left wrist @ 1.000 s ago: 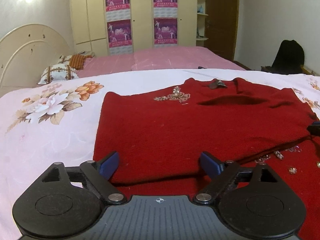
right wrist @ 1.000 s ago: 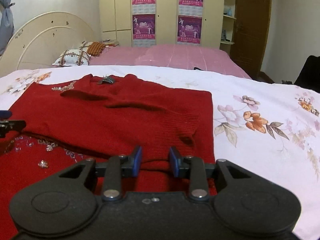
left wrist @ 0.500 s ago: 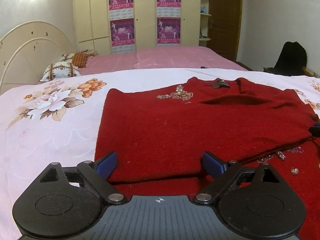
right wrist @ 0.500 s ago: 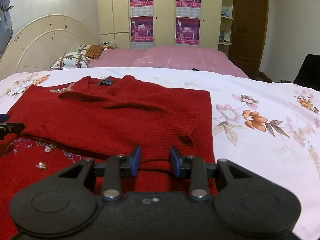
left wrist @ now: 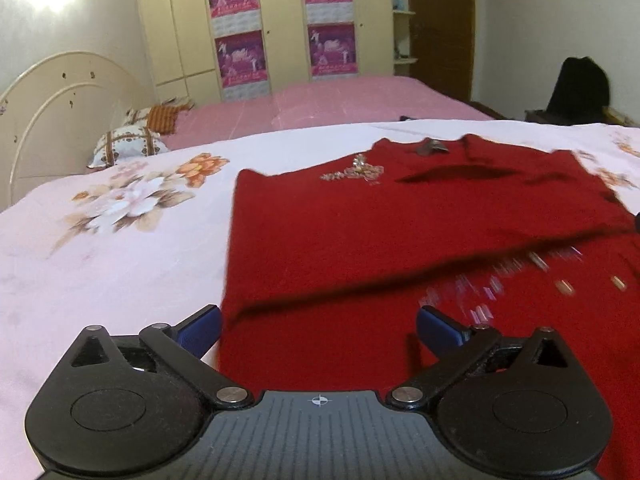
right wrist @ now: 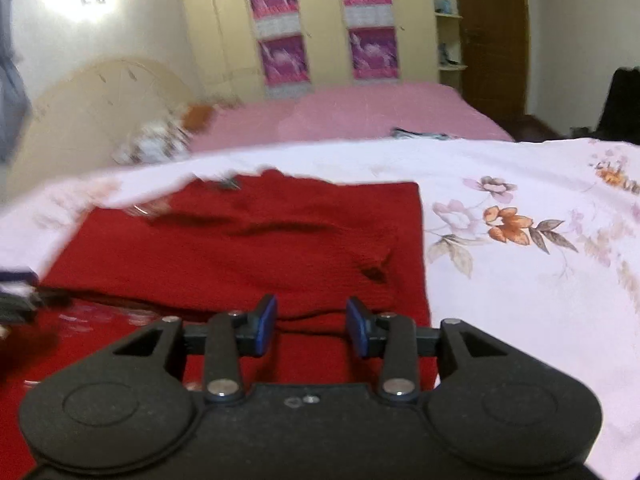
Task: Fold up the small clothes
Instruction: 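Move both tools toward the sweater hem to prepare the next fold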
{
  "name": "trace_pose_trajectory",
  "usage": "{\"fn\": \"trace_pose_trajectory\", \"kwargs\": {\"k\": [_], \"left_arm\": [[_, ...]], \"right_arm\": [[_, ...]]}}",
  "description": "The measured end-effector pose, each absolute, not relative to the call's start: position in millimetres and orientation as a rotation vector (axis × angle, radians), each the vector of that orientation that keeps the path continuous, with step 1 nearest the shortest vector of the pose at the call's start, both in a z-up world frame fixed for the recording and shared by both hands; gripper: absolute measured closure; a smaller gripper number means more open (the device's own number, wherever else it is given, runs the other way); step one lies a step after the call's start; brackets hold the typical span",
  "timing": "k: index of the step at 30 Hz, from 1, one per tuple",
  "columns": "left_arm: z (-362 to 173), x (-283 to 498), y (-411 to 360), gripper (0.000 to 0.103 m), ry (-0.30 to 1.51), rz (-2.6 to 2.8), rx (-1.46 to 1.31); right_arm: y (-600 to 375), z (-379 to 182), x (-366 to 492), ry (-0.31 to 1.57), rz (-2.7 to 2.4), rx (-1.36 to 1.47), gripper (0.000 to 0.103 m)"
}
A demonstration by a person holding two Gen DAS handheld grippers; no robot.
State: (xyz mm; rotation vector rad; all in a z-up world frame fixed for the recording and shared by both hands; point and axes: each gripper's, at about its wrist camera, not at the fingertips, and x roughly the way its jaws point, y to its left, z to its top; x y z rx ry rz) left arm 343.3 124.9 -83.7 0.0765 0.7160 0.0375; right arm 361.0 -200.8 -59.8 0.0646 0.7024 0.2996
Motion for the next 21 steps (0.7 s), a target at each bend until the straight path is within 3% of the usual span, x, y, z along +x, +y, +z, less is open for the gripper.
{"fn": "trace_pose_trajectory", "kwargs": {"k": [6, 10, 17, 19, 21], "left_arm": [[-70.2, 231.6, 157.9, 0.001, 0.700, 0.110, -0.041], [-70.1, 168.6, 173.7, 0.001, 0.718, 0.125, -0.165], [-77.1, 107.5, 171.6, 0.002, 0.754, 0.044, -0.345], [-83.7, 101.3, 168.8, 0.015, 0.781, 0.007, -0.399], [-92.5, 94.3, 165.1, 0.021, 0.819, -0.003, -0.450]], "right_arm": [[-244.1, -54.2, 292.5, 0.784, 0.321, 0.211, 0.063], [-273.1, -56.5, 231.8, 0.854, 0.316, 0.356, 0.055], [-288.5, -62.8, 138.4, 0.905, 0.287, 0.454, 0.052], [-290.6, -67.5, 122.7, 0.920, 0.285, 0.508, 0.050], [-292.8, -73.3, 110.7, 0.932, 0.289, 0.566, 0.046]]}}
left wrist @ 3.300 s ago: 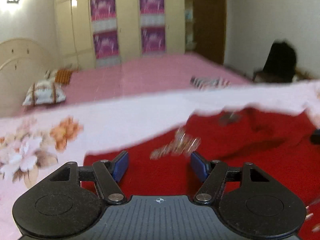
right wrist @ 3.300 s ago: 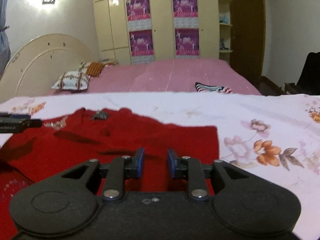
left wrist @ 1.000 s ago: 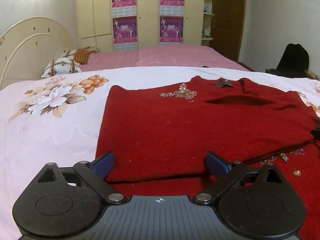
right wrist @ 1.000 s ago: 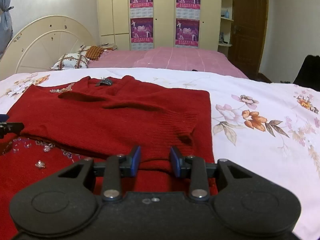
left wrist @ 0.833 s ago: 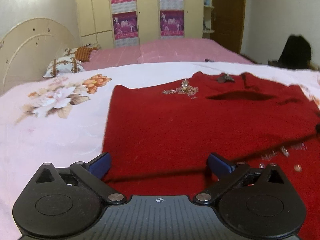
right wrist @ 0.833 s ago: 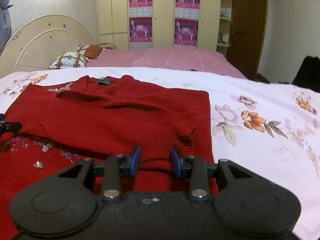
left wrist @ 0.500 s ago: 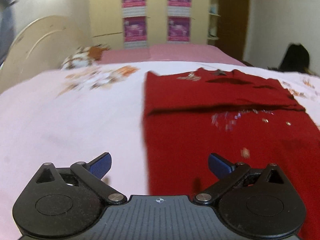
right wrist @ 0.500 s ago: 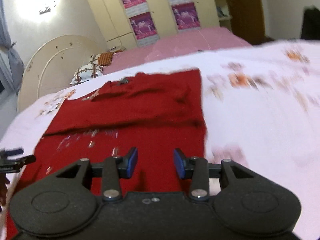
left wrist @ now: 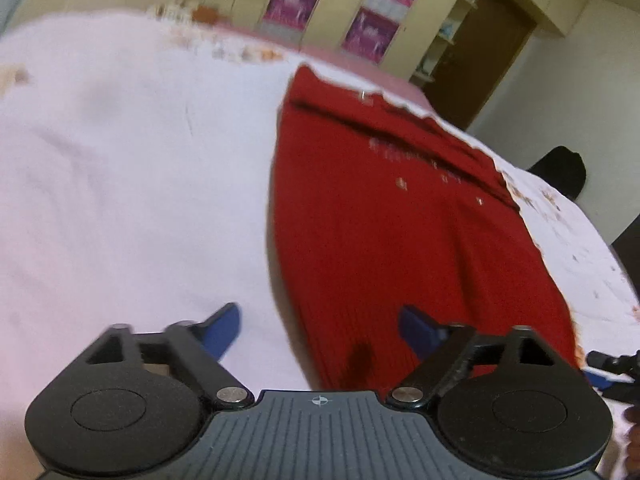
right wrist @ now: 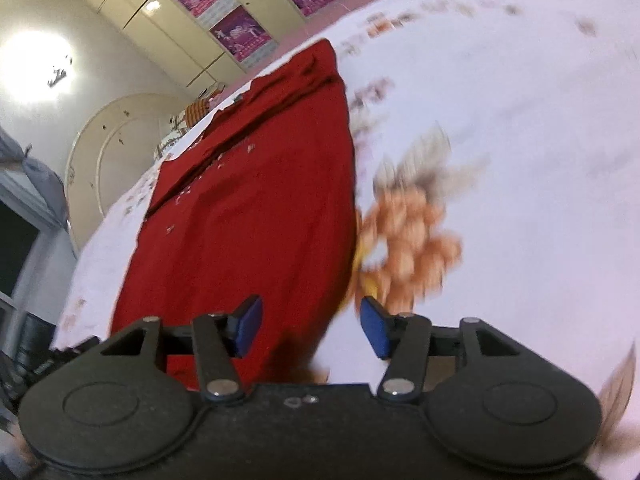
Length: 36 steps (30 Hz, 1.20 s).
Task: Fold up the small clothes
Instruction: 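Grasp the sweater hem with the left tool while the right tool grasps it too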
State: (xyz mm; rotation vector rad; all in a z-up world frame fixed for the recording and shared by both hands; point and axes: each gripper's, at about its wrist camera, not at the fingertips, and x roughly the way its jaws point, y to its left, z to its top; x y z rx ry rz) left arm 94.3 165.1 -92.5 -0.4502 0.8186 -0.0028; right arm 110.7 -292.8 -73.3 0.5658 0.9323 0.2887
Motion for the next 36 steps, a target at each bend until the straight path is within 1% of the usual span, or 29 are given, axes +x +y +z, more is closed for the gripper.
{"fn": "trace_pose_trajectory", "kwargs": {"k": [2, 3, 4, 6, 12, 14, 15, 16, 18, 21, 24, 27, 28, 29, 30, 31, 32, 34, 36], "left_arm": [[-93.7, 90.9, 165.4, 0.021, 0.815, -0.016, -0.486], [-94.3, 90.7, 167.5, 0.024, 0.819, -0.033, -0.521], [-94.7, 90.1, 170.0, 0.033, 0.824, -0.052, -0.561], [-99.1, 92.1, 173.4, 0.039, 0.850, -0.089, -0.630], [-117.4, 98.0, 185.4, 0.040, 0.848, -0.141, -0.797], [-122.5, 99.4, 186.3, 0.040, 0.839, -0.158, -0.833], [-124.3, 101.1, 186.0, 0.045, 0.839, -0.164, -0.840], [-125.4, 104.7, 184.4, 0.054, 0.844, -0.168, -0.842], [-129.8, 108.8, 183.3, 0.065, 0.859, -0.174, -0.854], [-130.6, 107.3, 178.8, 0.065, 0.855, -0.189, -0.847], [-128.8, 107.1, 175.6, 0.065, 0.854, -0.199, -0.815], [-129.4, 110.0, 176.0, 0.065, 0.854, -0.203, -0.813], [-129.6, 110.6, 176.1, 0.065, 0.853, -0.206, -0.812], [-129.7, 111.2, 176.3, 0.065, 0.853, -0.207, -0.805], [-129.8, 112.5, 177.5, 0.069, 0.851, -0.209, -0.799], [-129.6, 114.3, 177.0, 0.093, 0.851, -0.204, -0.782], [-129.7, 116.6, 176.7, 0.100, 0.865, -0.194, -0.757], [-125.7, 115.4, 181.7, 0.100, 0.838, -0.183, -0.767], [-112.1, 108.8, 187.4, 0.100, 0.759, -0.195, -0.768]], "right_arm": [[-294.2, -79.2, 104.5, 0.944, 0.297, 0.635, 0.045], [-294.4, -81.5, 103.5, 0.945, 0.303, 0.667, 0.044], [-294.7, -84.1, 103.5, 0.947, 0.310, 0.703, 0.044], [-293.5, -87.6, 102.0, 0.949, 0.316, 0.744, 0.044], [-288.2, -99.7, 108.7, 0.969, 0.346, 0.849, 0.050], [-283.3, -100.8, 113.2, 0.973, 0.354, 0.850, 0.054], [-280.3, -100.6, 115.7, 0.978, 0.360, 0.848, 0.058], [-277.3, -100.9, 117.7, 0.985, 0.366, 0.841, 0.064], [-272.4, -100.9, 119.8, 0.997, 0.365, 0.810, 0.068], [-269.6, -101.2, 120.1, 1.004, 0.369, 0.805, 0.071], [-266.9, -100.0, 119.7, 1.013, 0.360, 0.786, 0.073], [-266.4, -97.6, 121.1, 1.023, 0.367, 0.793, 0.065], [-265.1, -97.8, 122.8, 1.029, 0.370, 0.794, 0.066], [-263.8, -97.9, 124.1, 1.033, 0.368, 0.789, 0.068], [-262.0, -97.2, 125.2, 1.030, 0.361, 0.774, 0.078], [-260.1, -96.6, 126.3, 1.027, 0.348, 0.749, 0.093], [-257.1, -95.1, 127.3, 1.029, 0.327, 0.703, 0.096], [-252.4, -88.9, 126.9, 1.004, 0.309, 0.628, 0.097], [-251.4, -76.9, 123.2, 0.947, 0.325, 0.590, 0.097]]}}
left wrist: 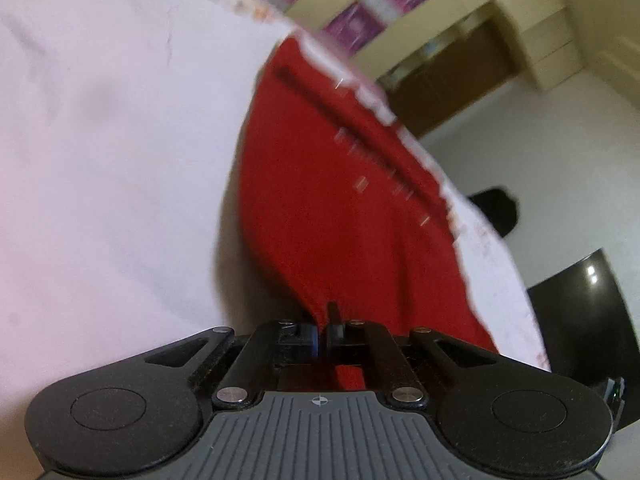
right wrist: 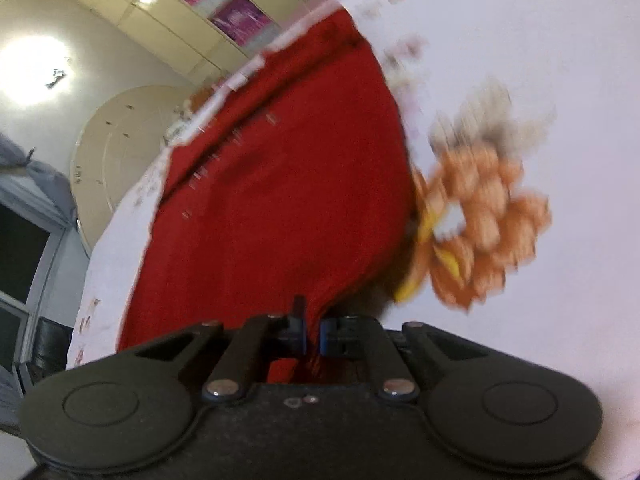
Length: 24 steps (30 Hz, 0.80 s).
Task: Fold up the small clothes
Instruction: 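Grasp the sweater hem with the left tool while the right tool grasps it too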
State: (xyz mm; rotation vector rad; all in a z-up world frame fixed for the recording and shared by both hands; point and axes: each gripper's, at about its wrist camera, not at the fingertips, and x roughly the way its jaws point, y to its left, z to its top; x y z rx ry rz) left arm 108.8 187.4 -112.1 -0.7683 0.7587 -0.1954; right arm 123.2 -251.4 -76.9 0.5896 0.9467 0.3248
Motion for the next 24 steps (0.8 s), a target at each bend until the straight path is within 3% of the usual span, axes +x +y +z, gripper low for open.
{"fn": "trace_pose_trajectory", "kwargs": {"k": [4, 7, 9, 11, 24], "left_arm": [[-94.2, 97.1, 198.4, 0.100, 0.647, -0.225, -0.753], [-107.5, 100.9, 199.6, 0.100, 0.716, -0.187, -0.704], [-125.6, 108.5, 194.8, 0.100, 0.811, -0.153, -0.654], [-128.4, 107.8, 194.1, 0.100, 0.792, -0.148, -0.672], [-120.4, 98.4, 182.2, 0.100, 0.780, -0.121, -0.595]], "right_arm": [[-254.1, -41.1, 107.0, 0.791, 0.408, 0.487, 0.097], [-255.8, -32.1, 95.1, 0.728, 0.436, 0.409, 0.097], [-257.7, -46.5, 99.2, 0.773, 0.407, 0.390, 0.097], [-261.1, -81.6, 111.0, 0.928, 0.307, 0.370, 0.098], [-267.1, -89.6, 109.5, 0.907, 0.313, 0.470, 0.097]]}}
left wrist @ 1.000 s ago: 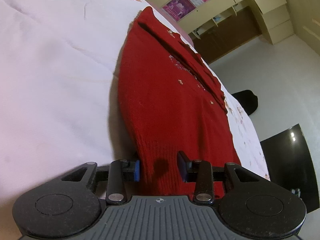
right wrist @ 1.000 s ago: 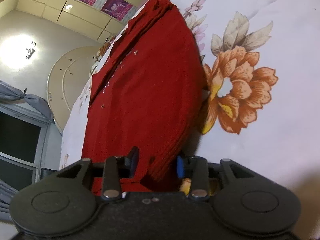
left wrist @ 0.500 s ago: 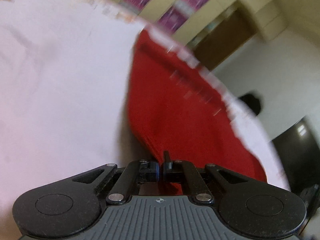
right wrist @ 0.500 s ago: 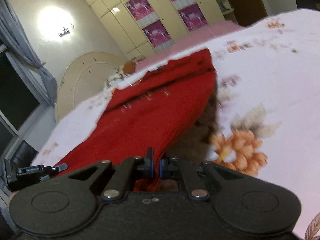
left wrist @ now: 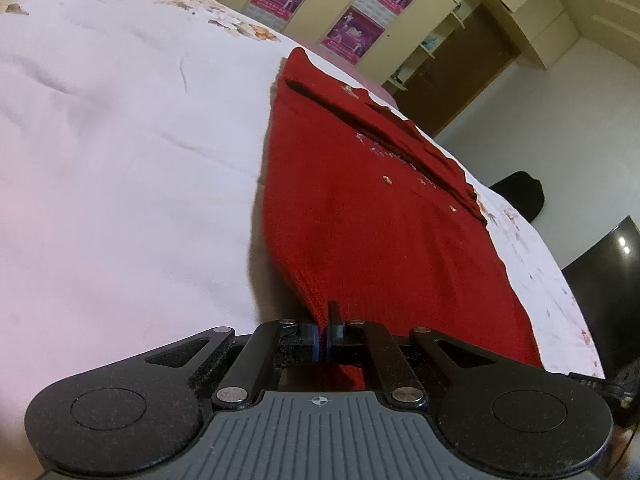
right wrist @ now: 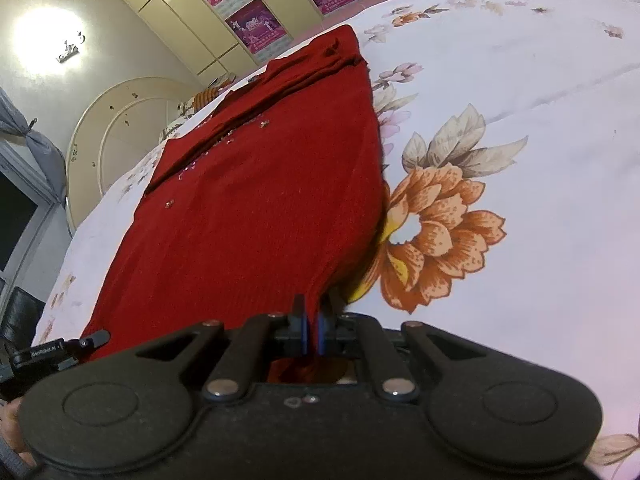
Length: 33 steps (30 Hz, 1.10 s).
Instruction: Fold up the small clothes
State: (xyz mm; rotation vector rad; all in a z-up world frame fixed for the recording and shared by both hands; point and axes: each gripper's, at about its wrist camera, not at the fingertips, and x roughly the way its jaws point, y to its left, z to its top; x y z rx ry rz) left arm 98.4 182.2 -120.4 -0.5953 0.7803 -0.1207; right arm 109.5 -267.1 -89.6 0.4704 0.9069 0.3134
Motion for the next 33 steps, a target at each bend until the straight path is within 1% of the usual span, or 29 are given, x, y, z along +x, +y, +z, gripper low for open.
{"fn": "trace_pose_trajectory", "kwargs": {"k": [9, 17, 26, 33], "left_arm": [[-82.7, 103.9, 167.0, 0.100, 0.708, -0.130, -0.495], [-47.0, 132.0, 169.5, 0.100, 0.631, -0.144, -0.462], [-2.4, 220.6, 185.0, 0.100, 0.533, -0.159, -0.458], [1.7, 316.5, 191.6, 0.100, 0.541, -0.143, -0.425]], "right_arm": [[-263.9, -60.2, 108.7, 0.834, 0.356, 0.417, 0.097], [-261.9, -24.3, 135.5, 0.748, 0.393, 0.363, 0.097], [-259.9, 16.8, 207.1, 0.650, 0.397, 0.341, 0.098], [-263.3, 19.5, 288.5, 0.628, 0.383, 0.416, 0.098]]}}
